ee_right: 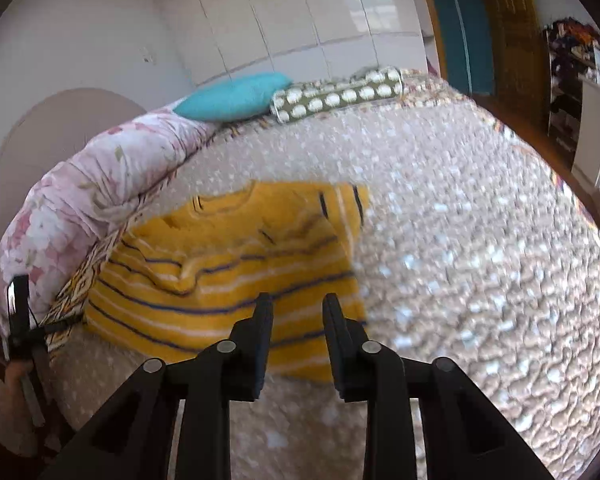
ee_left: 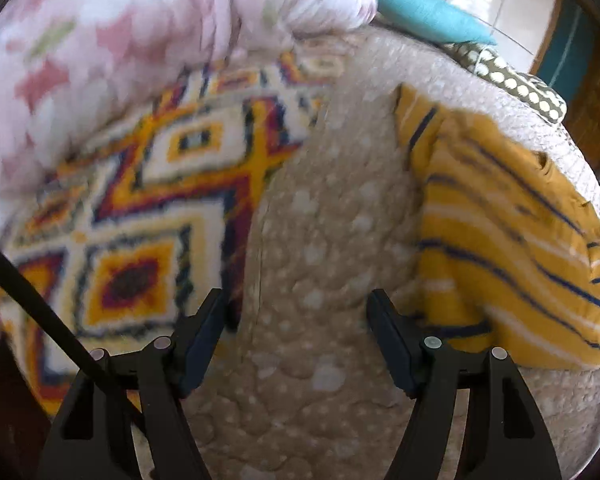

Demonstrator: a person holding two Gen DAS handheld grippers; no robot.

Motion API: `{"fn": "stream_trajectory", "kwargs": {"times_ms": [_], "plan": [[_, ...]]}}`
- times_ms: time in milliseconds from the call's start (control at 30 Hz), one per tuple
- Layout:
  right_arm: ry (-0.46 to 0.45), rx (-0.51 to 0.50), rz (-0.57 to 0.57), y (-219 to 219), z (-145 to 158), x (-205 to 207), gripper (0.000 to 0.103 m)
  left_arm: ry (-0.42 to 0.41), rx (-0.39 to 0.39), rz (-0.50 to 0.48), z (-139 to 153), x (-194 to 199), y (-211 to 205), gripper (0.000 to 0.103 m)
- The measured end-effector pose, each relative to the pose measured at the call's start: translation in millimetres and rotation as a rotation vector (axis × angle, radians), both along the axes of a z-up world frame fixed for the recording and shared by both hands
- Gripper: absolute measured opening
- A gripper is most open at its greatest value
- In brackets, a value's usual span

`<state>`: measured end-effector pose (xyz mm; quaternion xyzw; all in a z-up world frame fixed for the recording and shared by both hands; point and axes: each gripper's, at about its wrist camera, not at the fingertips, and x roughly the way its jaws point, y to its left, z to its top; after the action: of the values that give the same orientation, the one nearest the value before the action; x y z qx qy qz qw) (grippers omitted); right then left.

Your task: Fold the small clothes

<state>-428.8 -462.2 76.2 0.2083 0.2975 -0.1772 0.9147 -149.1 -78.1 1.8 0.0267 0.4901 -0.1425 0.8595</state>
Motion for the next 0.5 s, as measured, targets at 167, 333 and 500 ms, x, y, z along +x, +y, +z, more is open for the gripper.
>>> {"fn": "stream_trajectory", "kwargs": {"times_ms": [167,333,500], "plan": [[0.016,-0.045,0.036,11.9,0.2,20.6,0.044,-0.035,0.007,-0.005,-5.5,0.1,-2.1,0.088],[0.051,-0.058,0.069,11.0,-2.8,54.7,0.044,-0.075,0.003,-0.003,-11.5,-2.0,-4.7,0.096],[0.107,0.023,0.068,-14.6,-21.6,110.5,0.044,-0.084,-0.014,-0.011,-12.9,-3.9,-2.1,0.100]]}}
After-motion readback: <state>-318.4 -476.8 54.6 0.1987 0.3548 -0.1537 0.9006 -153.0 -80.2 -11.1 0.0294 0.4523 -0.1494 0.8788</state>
